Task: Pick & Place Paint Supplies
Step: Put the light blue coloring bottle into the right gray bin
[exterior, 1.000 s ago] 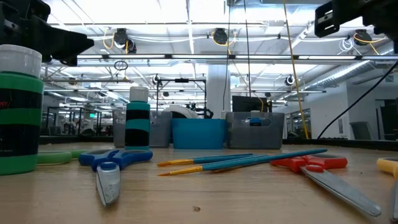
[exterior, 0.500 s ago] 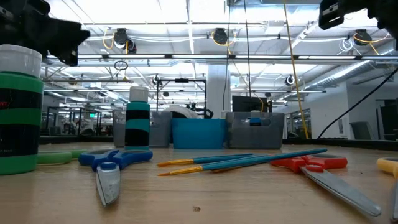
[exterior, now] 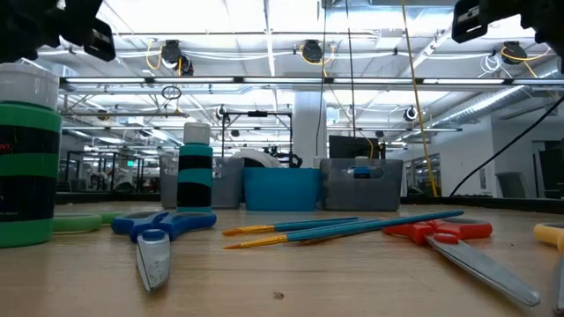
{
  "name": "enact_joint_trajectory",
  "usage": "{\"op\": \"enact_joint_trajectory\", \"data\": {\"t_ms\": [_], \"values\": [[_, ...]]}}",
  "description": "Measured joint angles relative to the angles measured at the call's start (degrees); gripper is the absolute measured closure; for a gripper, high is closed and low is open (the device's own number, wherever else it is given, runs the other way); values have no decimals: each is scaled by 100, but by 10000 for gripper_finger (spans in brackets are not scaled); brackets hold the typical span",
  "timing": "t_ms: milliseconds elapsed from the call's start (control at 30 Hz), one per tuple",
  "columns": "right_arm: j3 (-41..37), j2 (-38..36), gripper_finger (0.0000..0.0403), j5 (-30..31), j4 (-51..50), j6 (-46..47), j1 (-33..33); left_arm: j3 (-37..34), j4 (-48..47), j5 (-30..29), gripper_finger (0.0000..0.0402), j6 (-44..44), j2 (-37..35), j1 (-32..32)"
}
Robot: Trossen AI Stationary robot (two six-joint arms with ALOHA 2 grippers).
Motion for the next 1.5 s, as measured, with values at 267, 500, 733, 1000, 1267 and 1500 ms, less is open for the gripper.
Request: {"op": "enact_joint_trajectory", "data": {"t_ms": [267, 500, 733, 1000, 1267, 1500], "values": [[0, 1, 232, 6, 79, -477, 0, 66, 2012, -51, 277, -364, 2253, -440], [-1, 2, 232, 8, 135, -570, -1, 493, 2595, -957, 277, -207, 3934, -661], [-4, 2, 232, 10, 133, -547, 1, 936, 1535, -1526, 277, 9, 5051, -663], [-4, 2, 232, 10, 133, -290, -1, 1110, 696, -2179, 277, -1634, 5682, -663], [-4, 0, 232, 10, 222, -301, 0, 1124, 567, -2495, 235, -2857, 6457, -575], [-4, 2, 232, 10, 252, -308, -1, 1664, 584, -2466, 160, -2276, 7551, -505]]}}
